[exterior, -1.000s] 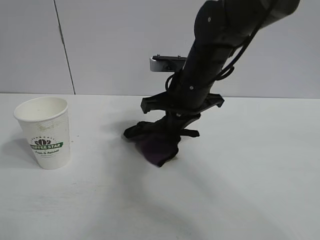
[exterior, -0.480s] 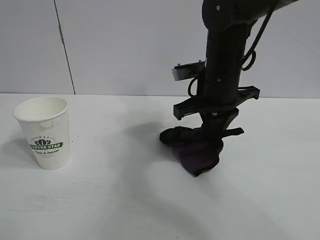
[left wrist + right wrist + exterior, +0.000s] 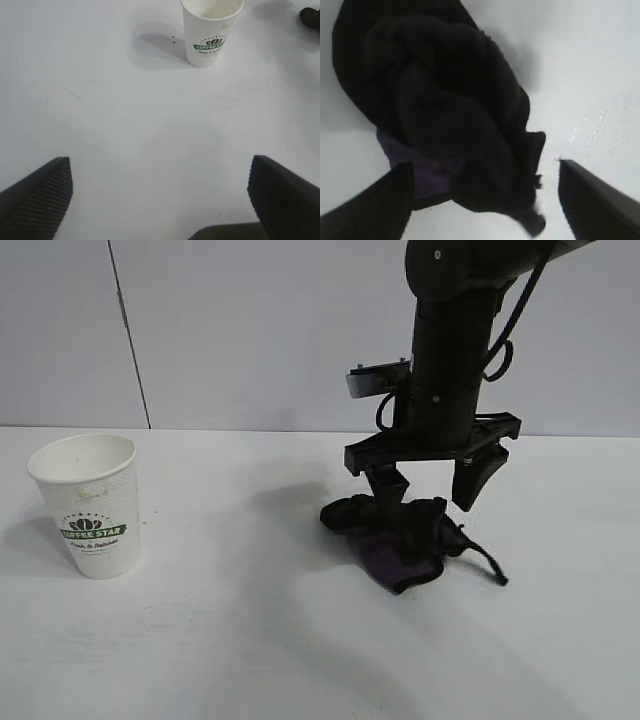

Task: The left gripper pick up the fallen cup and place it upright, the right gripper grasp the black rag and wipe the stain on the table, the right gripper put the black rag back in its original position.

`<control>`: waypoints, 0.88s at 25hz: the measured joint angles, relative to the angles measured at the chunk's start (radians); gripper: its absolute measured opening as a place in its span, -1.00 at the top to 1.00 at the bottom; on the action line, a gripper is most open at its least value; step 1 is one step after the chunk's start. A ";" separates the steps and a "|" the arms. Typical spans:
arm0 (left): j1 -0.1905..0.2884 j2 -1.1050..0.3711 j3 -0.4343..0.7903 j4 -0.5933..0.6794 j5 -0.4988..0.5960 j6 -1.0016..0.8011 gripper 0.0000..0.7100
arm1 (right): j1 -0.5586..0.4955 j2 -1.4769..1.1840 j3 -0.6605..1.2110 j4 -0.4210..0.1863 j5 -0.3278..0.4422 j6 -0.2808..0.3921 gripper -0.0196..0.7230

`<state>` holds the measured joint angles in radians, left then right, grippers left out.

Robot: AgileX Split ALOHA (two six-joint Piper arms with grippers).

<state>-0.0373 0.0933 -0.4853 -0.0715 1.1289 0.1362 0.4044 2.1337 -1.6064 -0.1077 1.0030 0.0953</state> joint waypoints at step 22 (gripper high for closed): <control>0.000 0.000 0.000 0.003 0.000 0.000 -0.93 | -0.404 -0.748 0.000 -0.199 0.104 0.098 -0.52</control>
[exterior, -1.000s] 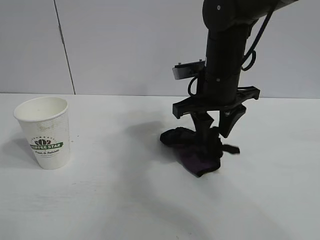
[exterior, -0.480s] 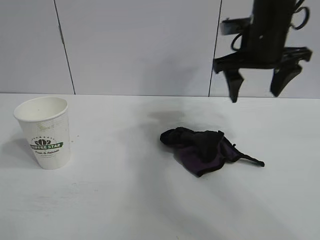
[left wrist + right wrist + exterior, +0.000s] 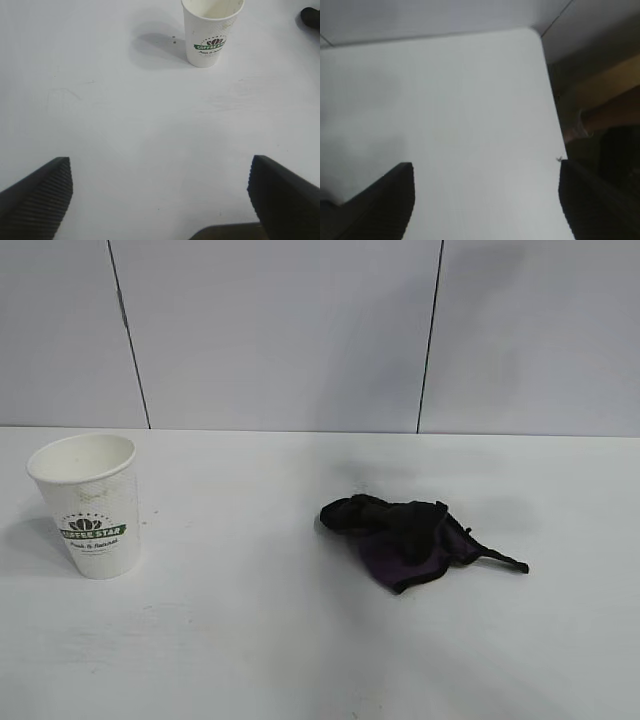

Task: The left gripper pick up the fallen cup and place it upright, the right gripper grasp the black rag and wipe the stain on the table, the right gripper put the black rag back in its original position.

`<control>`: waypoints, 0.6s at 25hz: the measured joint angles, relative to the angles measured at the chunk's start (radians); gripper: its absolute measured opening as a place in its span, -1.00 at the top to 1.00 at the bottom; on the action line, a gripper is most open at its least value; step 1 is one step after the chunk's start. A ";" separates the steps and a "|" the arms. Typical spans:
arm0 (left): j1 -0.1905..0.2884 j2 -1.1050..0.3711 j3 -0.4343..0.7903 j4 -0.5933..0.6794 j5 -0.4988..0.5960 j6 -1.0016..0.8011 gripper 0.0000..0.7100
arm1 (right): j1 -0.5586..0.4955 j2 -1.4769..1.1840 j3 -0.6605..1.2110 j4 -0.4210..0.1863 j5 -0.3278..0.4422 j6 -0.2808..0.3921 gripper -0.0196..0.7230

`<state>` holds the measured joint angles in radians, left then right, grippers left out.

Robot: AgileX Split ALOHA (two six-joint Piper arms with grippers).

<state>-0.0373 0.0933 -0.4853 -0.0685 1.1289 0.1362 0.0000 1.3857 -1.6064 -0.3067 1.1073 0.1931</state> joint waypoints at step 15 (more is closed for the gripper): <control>0.000 0.000 0.000 0.000 0.000 0.000 -0.93 | 0.150 -0.954 0.236 0.234 0.118 -0.033 -0.52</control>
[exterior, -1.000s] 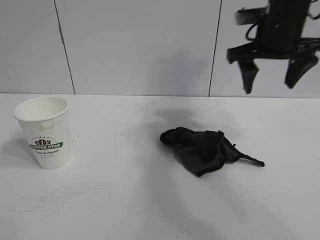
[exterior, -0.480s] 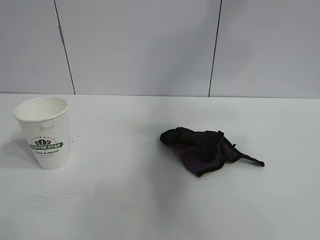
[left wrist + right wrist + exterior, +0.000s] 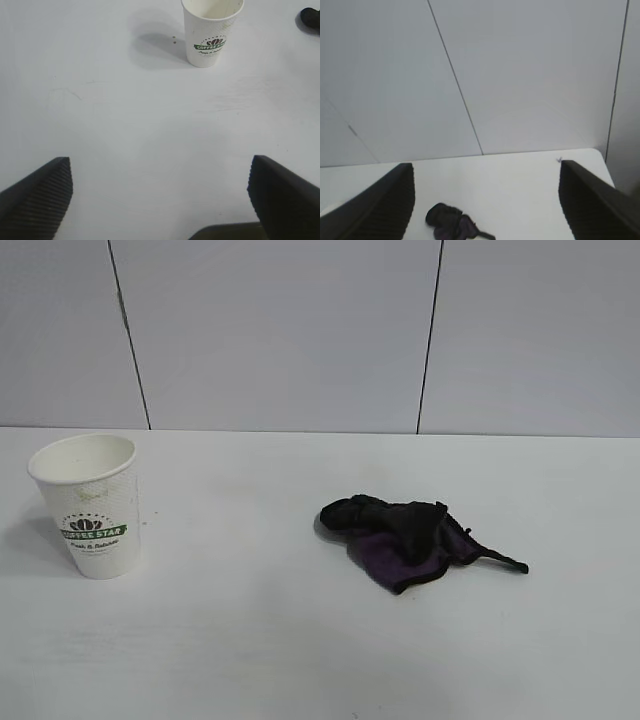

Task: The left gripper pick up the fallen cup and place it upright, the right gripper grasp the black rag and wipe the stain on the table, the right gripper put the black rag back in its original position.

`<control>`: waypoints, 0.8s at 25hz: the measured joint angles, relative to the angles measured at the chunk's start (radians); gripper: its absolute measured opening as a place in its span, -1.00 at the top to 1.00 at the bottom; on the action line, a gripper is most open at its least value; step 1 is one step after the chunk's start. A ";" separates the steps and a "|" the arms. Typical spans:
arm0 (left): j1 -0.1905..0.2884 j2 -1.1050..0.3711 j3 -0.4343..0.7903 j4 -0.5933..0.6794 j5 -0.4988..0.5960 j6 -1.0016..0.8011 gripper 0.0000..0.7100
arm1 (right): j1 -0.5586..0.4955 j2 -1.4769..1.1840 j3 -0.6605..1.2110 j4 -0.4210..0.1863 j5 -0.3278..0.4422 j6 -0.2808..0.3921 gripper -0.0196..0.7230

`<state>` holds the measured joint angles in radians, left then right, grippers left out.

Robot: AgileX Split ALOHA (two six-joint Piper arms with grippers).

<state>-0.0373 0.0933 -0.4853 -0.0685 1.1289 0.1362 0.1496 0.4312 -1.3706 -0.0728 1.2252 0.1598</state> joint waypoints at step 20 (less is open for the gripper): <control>0.000 0.000 0.000 0.000 0.000 0.000 -0.93 | 0.003 -0.406 0.874 0.067 -0.208 0.000 -0.52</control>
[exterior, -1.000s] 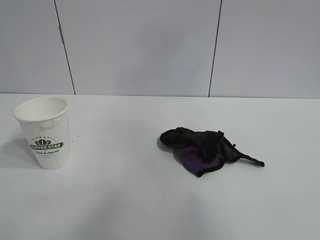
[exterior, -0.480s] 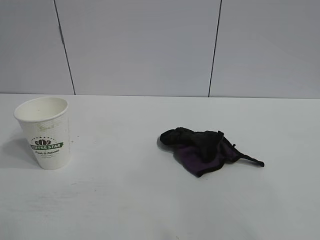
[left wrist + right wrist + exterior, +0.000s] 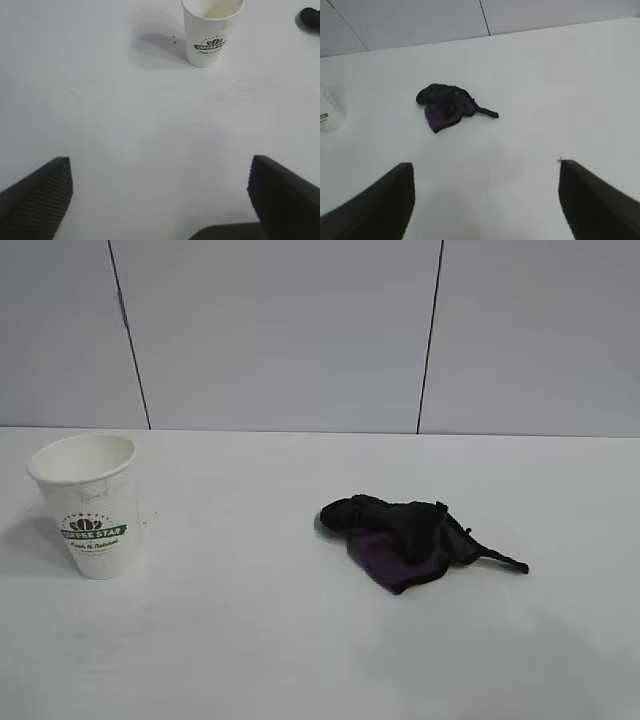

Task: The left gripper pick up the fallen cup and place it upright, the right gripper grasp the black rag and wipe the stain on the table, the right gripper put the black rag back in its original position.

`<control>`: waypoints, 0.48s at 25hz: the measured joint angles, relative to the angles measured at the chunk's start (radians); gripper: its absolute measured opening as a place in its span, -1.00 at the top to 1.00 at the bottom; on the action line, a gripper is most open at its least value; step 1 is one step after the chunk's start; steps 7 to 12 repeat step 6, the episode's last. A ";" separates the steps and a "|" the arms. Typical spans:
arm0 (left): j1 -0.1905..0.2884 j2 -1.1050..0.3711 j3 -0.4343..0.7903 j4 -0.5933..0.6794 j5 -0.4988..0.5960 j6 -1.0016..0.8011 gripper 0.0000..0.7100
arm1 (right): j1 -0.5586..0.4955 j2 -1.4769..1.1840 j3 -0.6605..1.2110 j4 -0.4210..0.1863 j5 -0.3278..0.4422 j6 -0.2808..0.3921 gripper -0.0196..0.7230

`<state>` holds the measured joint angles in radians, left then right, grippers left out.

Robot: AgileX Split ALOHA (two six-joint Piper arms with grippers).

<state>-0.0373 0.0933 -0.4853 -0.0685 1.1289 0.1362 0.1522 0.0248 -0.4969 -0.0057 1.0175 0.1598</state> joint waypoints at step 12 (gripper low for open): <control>0.000 0.000 0.000 0.000 0.000 0.000 -0.93 | 0.000 0.000 0.003 -0.038 -0.022 0.001 -0.52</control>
